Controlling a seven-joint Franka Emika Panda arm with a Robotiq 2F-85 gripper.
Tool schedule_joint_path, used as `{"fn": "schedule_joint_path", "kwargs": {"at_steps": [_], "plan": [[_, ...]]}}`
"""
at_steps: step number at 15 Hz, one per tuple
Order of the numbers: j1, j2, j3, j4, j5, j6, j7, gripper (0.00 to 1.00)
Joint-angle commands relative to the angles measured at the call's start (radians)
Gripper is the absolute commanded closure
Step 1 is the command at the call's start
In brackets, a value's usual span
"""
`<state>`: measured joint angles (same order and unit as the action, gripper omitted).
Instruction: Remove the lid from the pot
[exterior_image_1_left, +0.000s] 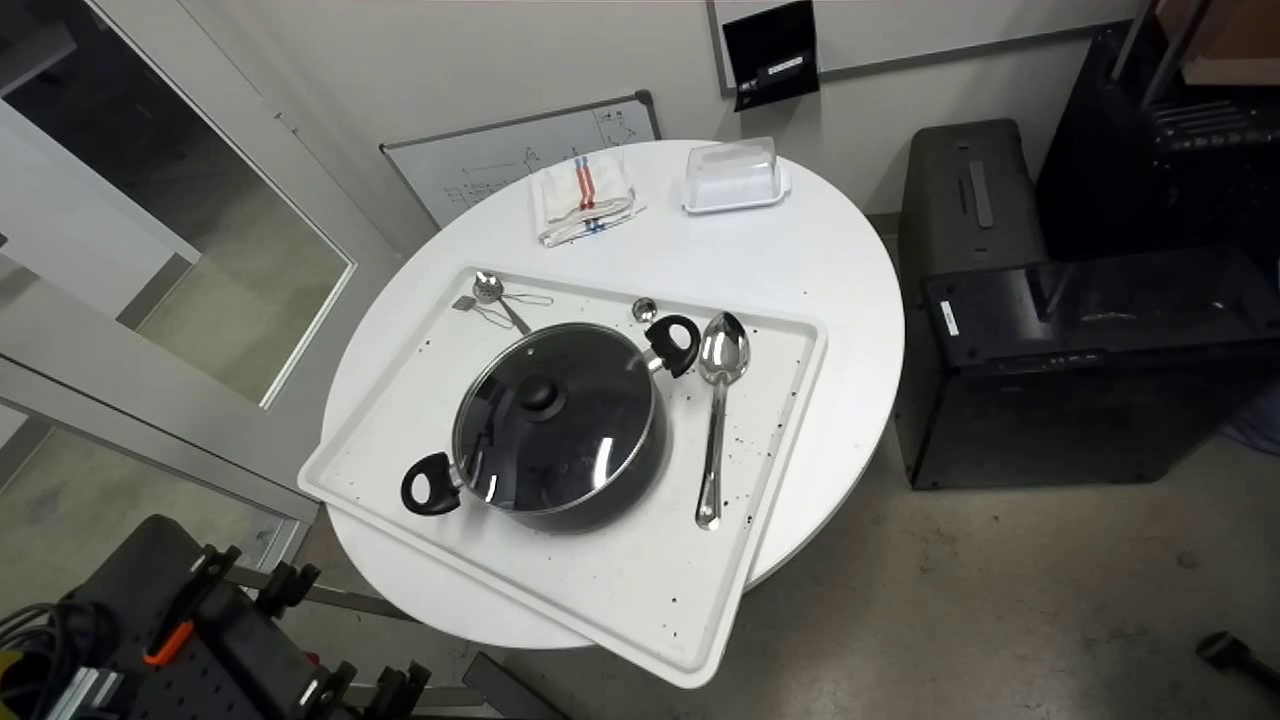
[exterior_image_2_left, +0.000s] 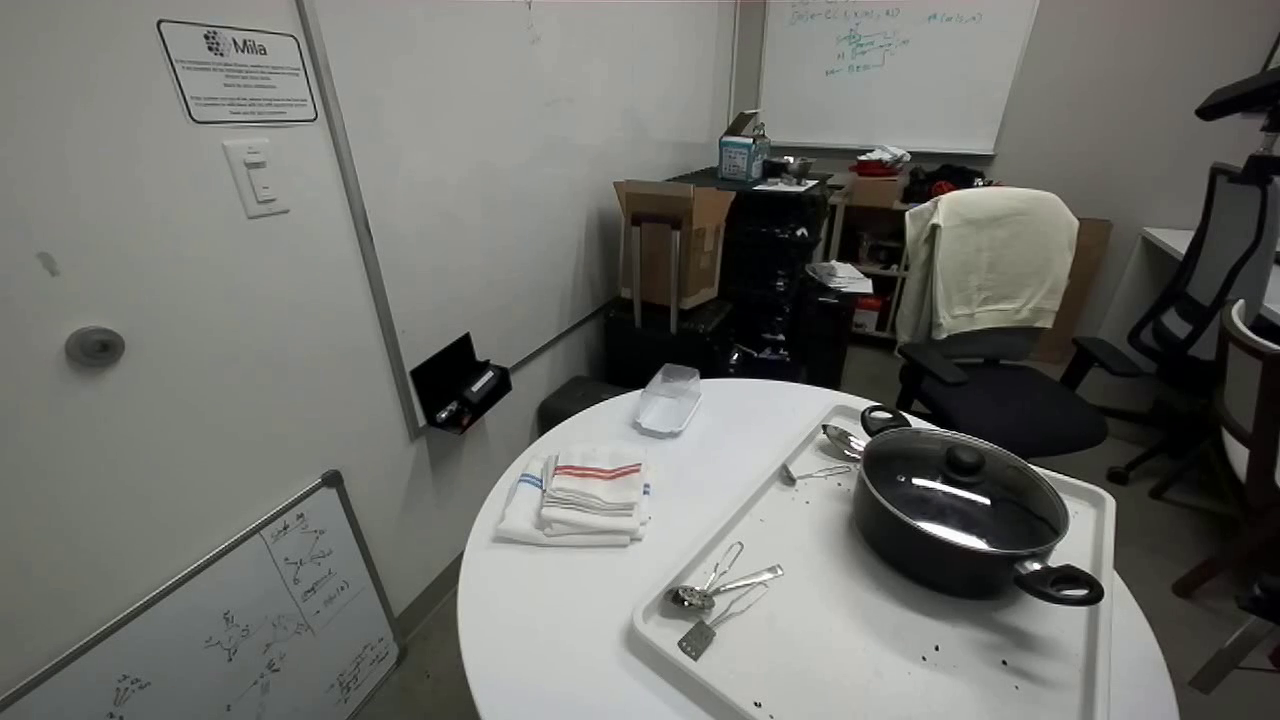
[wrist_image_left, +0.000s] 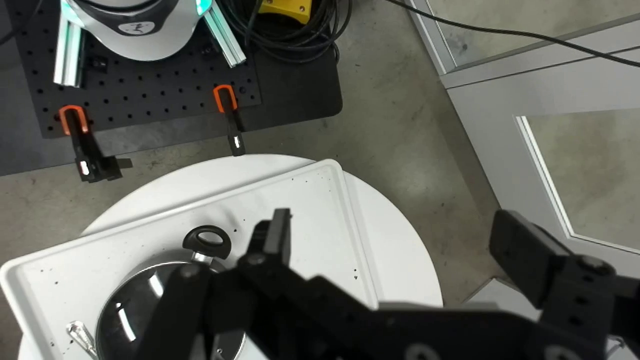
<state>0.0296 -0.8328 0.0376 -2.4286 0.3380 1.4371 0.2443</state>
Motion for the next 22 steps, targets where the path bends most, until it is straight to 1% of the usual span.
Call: {"fn": "schedule_joint_path", "kwargs": {"at_steps": [1, 3, 7, 13, 17, 22], "plan": [[-0.041, 0.044, 0.011, -0.021, -0.031, 0.066, -0.070, 0.00], [-0.051, 0.075, 0.008, -0.047, -0.061, 0.140, -0.108, 0.00], [-0.061, 0.180, -0.009, -0.084, -0.122, 0.293, -0.173, 0.00], [-0.073, 0.381, -0.050, -0.108, -0.214, 0.530, -0.249, 0.00], [-0.089, 0.541, -0.078, -0.105, -0.265, 0.701, -0.278, 0.00], [-0.120, 0.737, -0.096, -0.091, -0.349, 0.921, -0.245, 0.00]]}}
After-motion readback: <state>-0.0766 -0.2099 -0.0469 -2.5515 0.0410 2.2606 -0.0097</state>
